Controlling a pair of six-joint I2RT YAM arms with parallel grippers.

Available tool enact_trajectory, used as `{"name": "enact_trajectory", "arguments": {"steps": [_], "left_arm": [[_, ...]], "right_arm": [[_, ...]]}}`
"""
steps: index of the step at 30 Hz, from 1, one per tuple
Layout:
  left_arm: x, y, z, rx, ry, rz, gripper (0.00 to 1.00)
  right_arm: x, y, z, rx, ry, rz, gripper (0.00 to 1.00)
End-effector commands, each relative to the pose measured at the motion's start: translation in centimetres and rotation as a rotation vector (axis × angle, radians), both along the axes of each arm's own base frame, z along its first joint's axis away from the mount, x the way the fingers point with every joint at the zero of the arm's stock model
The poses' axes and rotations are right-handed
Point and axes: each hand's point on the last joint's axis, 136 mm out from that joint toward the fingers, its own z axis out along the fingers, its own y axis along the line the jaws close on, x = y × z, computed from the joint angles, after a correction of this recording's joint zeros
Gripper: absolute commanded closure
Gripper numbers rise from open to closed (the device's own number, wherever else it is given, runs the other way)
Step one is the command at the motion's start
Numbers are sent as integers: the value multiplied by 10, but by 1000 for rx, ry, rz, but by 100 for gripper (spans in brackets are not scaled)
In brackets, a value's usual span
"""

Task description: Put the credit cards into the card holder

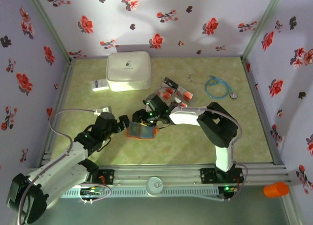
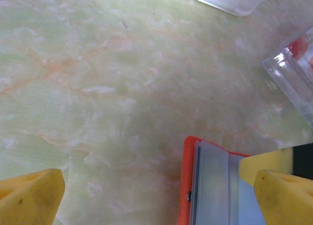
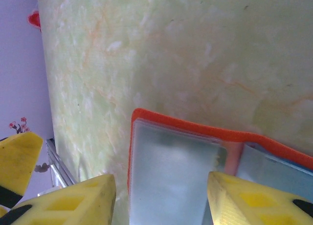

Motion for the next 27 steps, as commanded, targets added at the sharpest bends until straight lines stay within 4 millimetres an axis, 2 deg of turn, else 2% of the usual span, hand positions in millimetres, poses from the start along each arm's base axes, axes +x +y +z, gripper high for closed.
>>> {"name": "enact_trajectory", "arguments": {"steps": [1,5,9,13,17,19,22,27], "left_arm": [[2,-3,-7,-19,14,-1,0],[5,-11,-11,-25,32,-28,0],[7,-21,-18,-28,57,-61,0],[8,-26,-24,-22,82,-79,0],[12,-29,-25,-25,83,-84,0],[13,-30,-27,-20,87,-85,0],[15,-31,-28,-10,94,-90,0],[16,-32,-29,-10,98,-88,0]], "right_arm": [[9,-9,12,22,-29,-44,48],[13,-27,20,17,-46,-71,51],[8,-59,23,-92,-96,-68,51],[-3,-101,13,-307,-152,-35,49],[-15,-129,0,-461,-173,6,47],[-20,-132,-3,-488,-177,30,47],[-26,-126,-8,-500,-179,59,47],[-23,-115,-20,-523,-174,85,48]]}}
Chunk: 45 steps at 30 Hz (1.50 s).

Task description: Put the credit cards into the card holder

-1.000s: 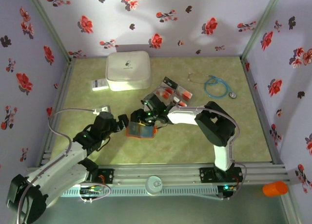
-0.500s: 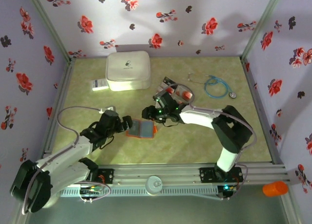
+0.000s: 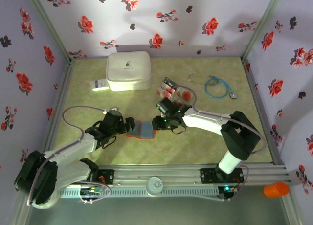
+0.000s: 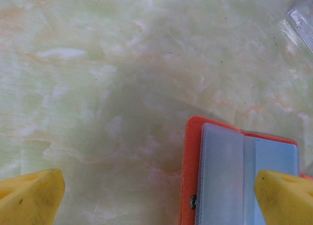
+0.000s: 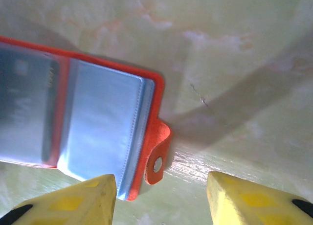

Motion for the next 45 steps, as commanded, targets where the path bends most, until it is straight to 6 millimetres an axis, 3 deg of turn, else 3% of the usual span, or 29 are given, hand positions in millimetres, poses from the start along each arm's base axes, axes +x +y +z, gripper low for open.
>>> {"name": "enact_trajectory", "arguments": {"steps": [1,5,9,12,19,22,26,30,34,38,42,45], "left_arm": [[11,-8,16,-22,-37,-13,0],[11,-7,16,-17,-34,-15,0],[10,-7,15,-10,-29,-19,0],[10,-8,16,-11,-29,-20,0],[11,-9,16,-12,-28,-23,0],[12,-10,16,-14,-28,-24,0],[14,-11,19,-14,-31,-28,0],[15,-12,22,-8,-35,-36,0],[16,-13,25,-3,-36,-42,0],[17,-15,30,-8,-42,-46,0],[19,-16,36,-9,-48,-48,0],[21,-17,40,-10,-46,-49,0]], "right_arm": [[4,-1,-12,-69,-9,24,49],[9,-4,-20,-110,-19,24,59],[11,-15,-20,-154,-40,10,84],[9,-24,-19,-157,-45,-3,95],[5,-43,-14,-159,-55,-39,97],[3,-46,-9,-151,-60,-45,89],[6,-48,8,-126,-87,-56,60],[14,-56,35,-119,-142,-72,42],[29,-76,66,-155,-224,-120,25],[51,-109,96,-284,-351,-196,1],[74,-141,130,-427,-522,-308,1],[83,-147,143,-493,-595,-274,1]]}}
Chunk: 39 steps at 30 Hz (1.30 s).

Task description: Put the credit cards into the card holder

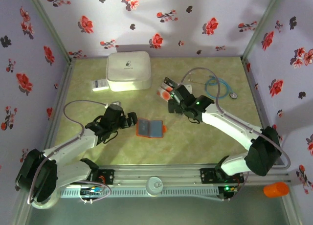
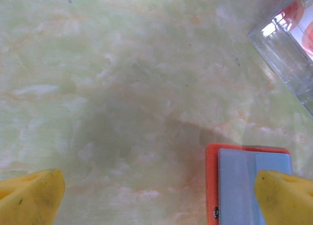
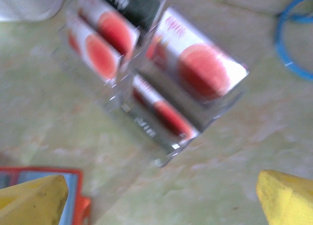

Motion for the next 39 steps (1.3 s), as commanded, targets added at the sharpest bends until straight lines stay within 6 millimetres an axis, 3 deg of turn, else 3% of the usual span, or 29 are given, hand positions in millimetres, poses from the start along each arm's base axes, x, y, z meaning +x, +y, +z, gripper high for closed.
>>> {"name": "enact_trajectory", "arguments": {"steps": [1,6,14,21,29,39], "left_arm": [[4,-2,10,11,0,-11,0],[7,-3,17,29,17,-8,0],[8,9,26,151,92,11,0],[9,14,31,199,98,11,0],[5,4,29,97,75,7,0],[1,0,21,76,97,-9,0]], "right_arm": [[15,-25,26,-190,-106,-6,1],[26,-16,21,-229,-96,36,1],[27,13,-23,-240,75,172,3],[42,7,-36,-287,127,156,42],[59,0,-47,-317,179,151,62],[68,0,-64,-347,235,173,71]]}}
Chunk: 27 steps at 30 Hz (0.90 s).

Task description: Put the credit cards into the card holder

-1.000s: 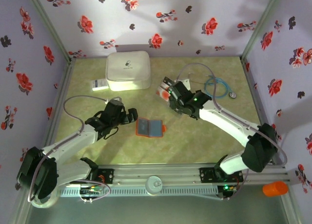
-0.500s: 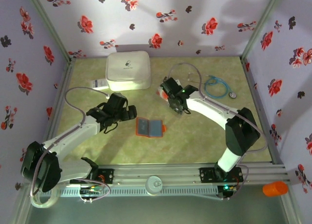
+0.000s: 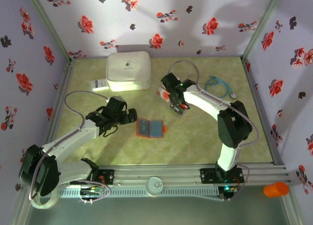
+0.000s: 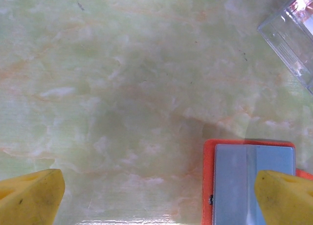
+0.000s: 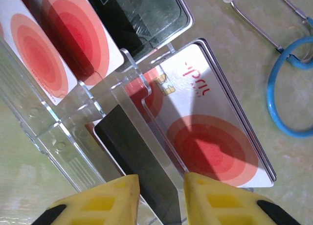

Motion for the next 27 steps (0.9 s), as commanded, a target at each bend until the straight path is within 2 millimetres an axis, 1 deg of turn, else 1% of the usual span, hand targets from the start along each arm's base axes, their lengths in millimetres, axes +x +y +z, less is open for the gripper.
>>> {"name": "enact_trajectory", "arguments": {"steps": [1,7,16,22,25,27], "left_arm": [[0,-3,1,-31,-2,3,0],[0,-5,-2,-40,6,2,0],[2,-8,-3,-49,9,-2,0],[4,-11,-5,-55,13,-4,0],[5,-12,-7,-59,17,-5,0],[5,-13,-7,-60,19,-7,0]], "right_arm": [[1,-4,-7,-26,44,11,72],[4,-7,-13,-41,61,8,77],[-2,-3,-7,-5,78,27,79],[-9,0,6,47,64,29,69],[-11,1,10,61,59,30,66],[-11,1,10,59,60,31,66]]}}
